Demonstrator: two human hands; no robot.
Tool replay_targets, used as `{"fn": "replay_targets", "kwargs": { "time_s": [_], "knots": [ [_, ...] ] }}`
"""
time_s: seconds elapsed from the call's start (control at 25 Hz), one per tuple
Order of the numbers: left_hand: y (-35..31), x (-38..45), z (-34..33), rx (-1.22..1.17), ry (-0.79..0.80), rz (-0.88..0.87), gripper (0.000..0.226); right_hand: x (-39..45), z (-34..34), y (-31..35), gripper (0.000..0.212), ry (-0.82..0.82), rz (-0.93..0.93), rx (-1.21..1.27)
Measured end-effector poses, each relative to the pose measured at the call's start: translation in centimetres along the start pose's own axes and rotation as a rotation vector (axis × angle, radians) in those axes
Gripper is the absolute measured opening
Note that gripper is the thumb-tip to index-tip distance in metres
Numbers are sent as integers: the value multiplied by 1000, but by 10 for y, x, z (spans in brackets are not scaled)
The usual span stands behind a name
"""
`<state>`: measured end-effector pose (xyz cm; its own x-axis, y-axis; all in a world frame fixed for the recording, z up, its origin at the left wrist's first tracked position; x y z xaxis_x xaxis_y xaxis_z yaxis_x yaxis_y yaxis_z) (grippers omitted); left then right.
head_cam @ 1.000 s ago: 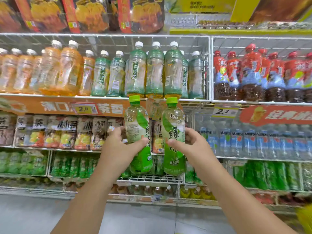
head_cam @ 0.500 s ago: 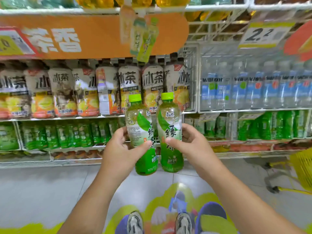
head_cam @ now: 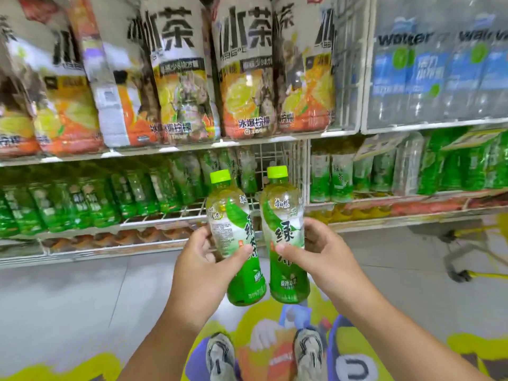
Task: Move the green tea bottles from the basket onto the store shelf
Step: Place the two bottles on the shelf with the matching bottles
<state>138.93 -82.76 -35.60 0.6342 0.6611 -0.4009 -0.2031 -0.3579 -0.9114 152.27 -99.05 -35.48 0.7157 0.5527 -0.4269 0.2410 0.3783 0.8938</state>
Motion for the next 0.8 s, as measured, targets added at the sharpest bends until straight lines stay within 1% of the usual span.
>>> {"fn": "replay_targets", "kwargs": {
  "time_s": [0.12, 0.32, 0.4, 0.52, 0.64, 0.72, 0.8],
  "knots": [
    [35, 37, -6, -16, -13, 10, 43, 35, -4, -35, 40, -36, -5, 3],
    [75, 117, -23, 19, -27, -58, 42, 114, 1, -71, 35, -122, 24, 0],
    [82, 146, -30, 64, -64, -107, 41, 145, 3, -75, 33, -151, 49, -20],
    [86, 185, -40, 194, -122, -176, 37, 188, 8, -76, 29, -204, 85, -69],
    [83, 220, -51, 314, -132, -205, 43, 223, 11, -74, 32, -204, 59, -198],
    [85, 241, -58, 343, -162, -199, 45, 241, 12, -75, 30, -195, 75, -174],
    [89, 261, -65, 343, -168, -192, 42, 254, 11, -75, 29, -195, 109, -123]
  ]
}}
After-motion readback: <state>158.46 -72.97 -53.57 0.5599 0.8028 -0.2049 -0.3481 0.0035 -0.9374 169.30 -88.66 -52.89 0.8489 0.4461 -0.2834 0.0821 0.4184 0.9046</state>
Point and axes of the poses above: each hand's wrist, its own x-axis towards the middle knuckle, its own z-axis out of the back of the hand, y = z × x, the point moved 3 cm from there along x, towards the middle knuckle, and after that the axes turned 8 degrees about -x, right-handed, at the moved point
